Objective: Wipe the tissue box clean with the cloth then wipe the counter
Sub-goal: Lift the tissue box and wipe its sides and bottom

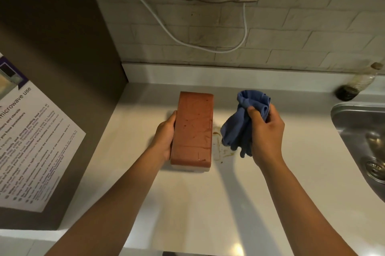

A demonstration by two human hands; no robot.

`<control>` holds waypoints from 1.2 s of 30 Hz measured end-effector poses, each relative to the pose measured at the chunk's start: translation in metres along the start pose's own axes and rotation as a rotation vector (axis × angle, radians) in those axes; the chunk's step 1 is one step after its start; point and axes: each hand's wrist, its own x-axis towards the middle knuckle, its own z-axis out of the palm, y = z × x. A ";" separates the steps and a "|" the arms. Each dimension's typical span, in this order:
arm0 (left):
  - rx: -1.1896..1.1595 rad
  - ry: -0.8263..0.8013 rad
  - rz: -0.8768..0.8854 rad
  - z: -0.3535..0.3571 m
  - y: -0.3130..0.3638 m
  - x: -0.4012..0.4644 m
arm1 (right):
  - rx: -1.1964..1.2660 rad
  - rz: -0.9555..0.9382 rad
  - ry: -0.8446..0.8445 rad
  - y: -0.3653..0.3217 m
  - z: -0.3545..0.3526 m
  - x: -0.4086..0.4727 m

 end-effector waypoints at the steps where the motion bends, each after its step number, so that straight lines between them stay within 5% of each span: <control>1: 0.025 0.028 0.014 0.000 0.000 0.000 | 0.023 0.002 0.023 -0.001 0.000 0.004; 8: 0.029 0.011 0.038 -0.002 0.009 -0.008 | 0.558 0.441 0.311 0.019 -0.015 0.023; 15: 0.116 -0.021 0.174 0.002 0.026 -0.022 | 0.851 0.470 0.034 0.018 -0.014 0.018; 18: 0.176 -0.043 0.213 0.002 0.036 -0.029 | 0.570 0.339 0.086 0.005 -0.003 0.006; 22: 0.279 -0.092 0.228 0.004 0.049 -0.035 | -0.038 -0.231 0.103 -0.009 0.011 0.003; 29: 0.291 -0.146 0.175 0.010 0.063 -0.043 | -0.678 -0.782 -0.375 -0.017 0.037 0.007; 36: 0.261 -0.201 0.118 0.009 0.069 -0.046 | -0.865 -1.022 -0.511 -0.028 0.034 0.002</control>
